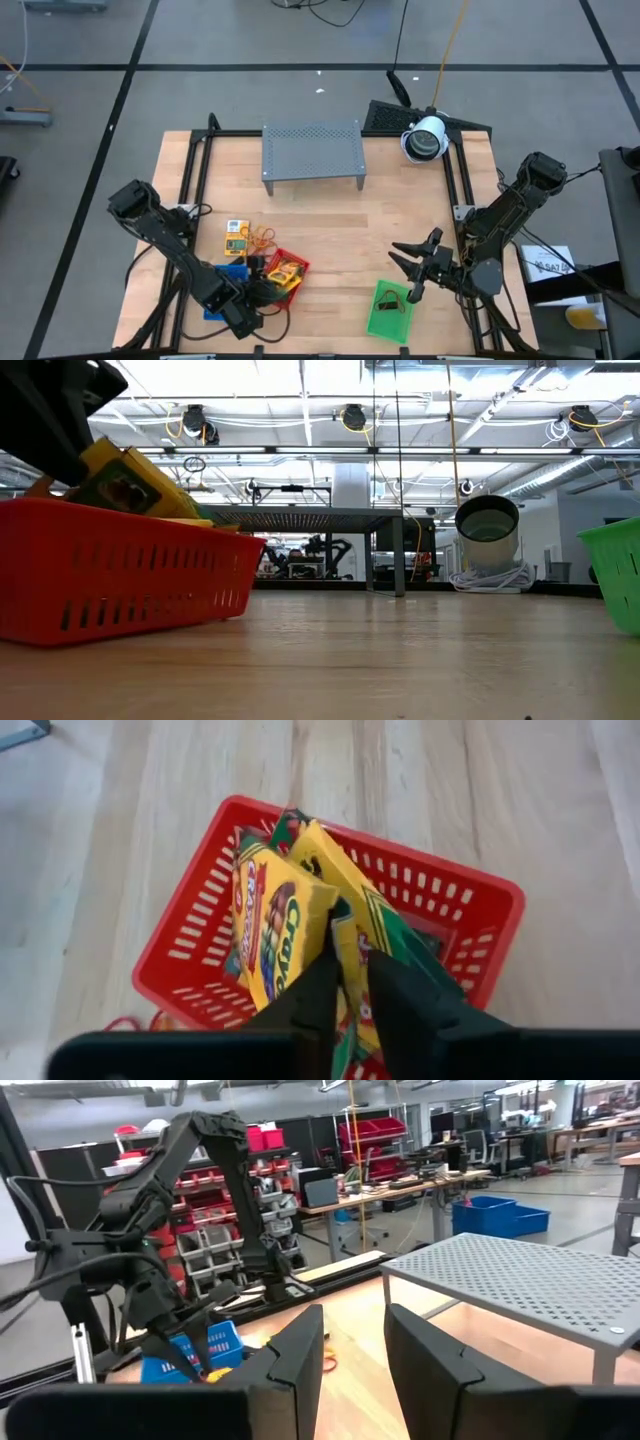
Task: Pick & Place Office Desk Supplies
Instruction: Put the right yellow crayon box into the red basket, then put the left black rubber band into the green basket
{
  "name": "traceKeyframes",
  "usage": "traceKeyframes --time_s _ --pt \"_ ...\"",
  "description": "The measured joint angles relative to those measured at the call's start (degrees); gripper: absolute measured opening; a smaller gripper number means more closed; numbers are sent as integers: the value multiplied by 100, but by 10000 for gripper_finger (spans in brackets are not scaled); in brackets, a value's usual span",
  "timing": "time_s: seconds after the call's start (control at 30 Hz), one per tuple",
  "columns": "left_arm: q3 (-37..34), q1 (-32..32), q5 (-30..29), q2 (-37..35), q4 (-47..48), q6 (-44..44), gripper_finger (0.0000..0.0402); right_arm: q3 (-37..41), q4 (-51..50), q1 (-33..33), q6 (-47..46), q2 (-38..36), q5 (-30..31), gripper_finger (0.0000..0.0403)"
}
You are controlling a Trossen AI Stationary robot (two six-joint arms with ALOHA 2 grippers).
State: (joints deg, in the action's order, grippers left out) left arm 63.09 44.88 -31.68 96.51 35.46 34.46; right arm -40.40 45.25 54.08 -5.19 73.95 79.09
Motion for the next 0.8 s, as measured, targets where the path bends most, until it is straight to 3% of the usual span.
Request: traceKeyframes --time_s 0.47,0.8 --pt "425 0 238 -4 -62 181 184 0 0 2 35 0 -335 100" --pt "426 -103 594 -10 -65 205 224 0 21 2 155 0 -586 100"
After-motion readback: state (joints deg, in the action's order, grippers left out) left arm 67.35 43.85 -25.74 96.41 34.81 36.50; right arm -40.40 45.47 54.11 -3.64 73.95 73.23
